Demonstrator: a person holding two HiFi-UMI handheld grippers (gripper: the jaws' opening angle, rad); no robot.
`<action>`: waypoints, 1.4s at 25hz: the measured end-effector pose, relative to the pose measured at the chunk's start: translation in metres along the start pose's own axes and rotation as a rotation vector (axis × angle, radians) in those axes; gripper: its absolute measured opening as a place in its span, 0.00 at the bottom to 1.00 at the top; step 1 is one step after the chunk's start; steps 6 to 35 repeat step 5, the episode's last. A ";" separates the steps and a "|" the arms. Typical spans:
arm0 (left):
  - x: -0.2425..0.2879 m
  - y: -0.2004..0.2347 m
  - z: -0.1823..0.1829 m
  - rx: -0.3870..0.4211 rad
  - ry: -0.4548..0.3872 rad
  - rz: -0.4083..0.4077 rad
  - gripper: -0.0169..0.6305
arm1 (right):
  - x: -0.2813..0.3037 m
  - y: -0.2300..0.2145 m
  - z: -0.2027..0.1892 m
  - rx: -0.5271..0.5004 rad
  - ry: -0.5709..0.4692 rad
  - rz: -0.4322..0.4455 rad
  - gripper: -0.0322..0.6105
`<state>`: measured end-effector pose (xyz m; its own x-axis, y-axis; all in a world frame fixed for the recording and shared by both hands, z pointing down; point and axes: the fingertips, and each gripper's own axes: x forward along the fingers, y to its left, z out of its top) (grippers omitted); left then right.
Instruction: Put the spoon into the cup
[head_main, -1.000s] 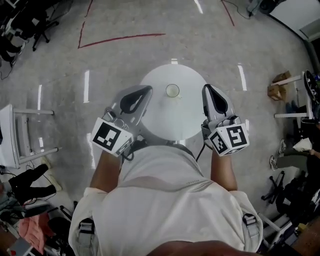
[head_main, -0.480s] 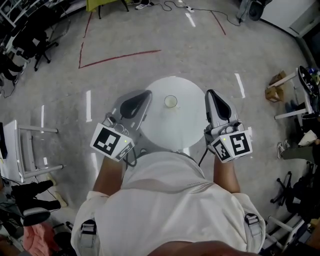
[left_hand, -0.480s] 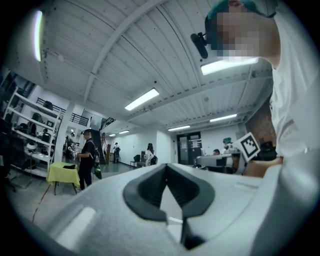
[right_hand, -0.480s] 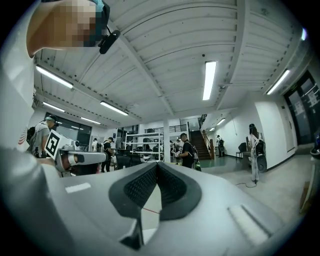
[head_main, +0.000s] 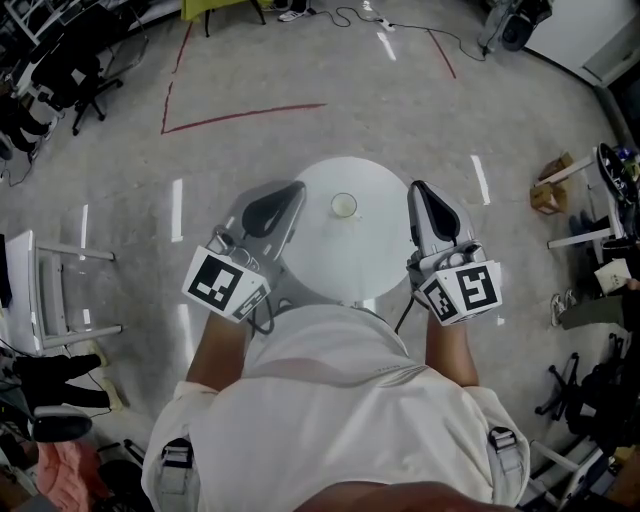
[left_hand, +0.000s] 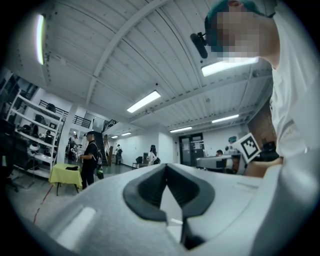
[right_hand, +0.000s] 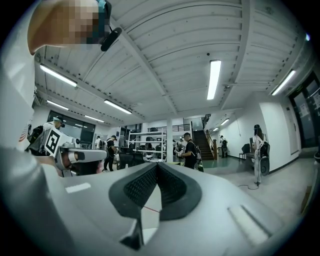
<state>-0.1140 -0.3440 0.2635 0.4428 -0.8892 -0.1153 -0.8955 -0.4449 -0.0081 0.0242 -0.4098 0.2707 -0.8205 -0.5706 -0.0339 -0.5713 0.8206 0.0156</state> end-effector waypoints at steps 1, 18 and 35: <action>0.000 -0.001 -0.001 0.000 0.000 0.002 0.03 | -0.001 0.000 -0.001 -0.001 0.001 0.002 0.06; 0.002 -0.004 -0.003 -0.001 0.002 0.005 0.03 | -0.003 -0.001 -0.004 -0.005 0.010 0.007 0.06; 0.002 -0.004 -0.003 -0.001 0.002 0.005 0.03 | -0.003 -0.001 -0.004 -0.005 0.010 0.007 0.06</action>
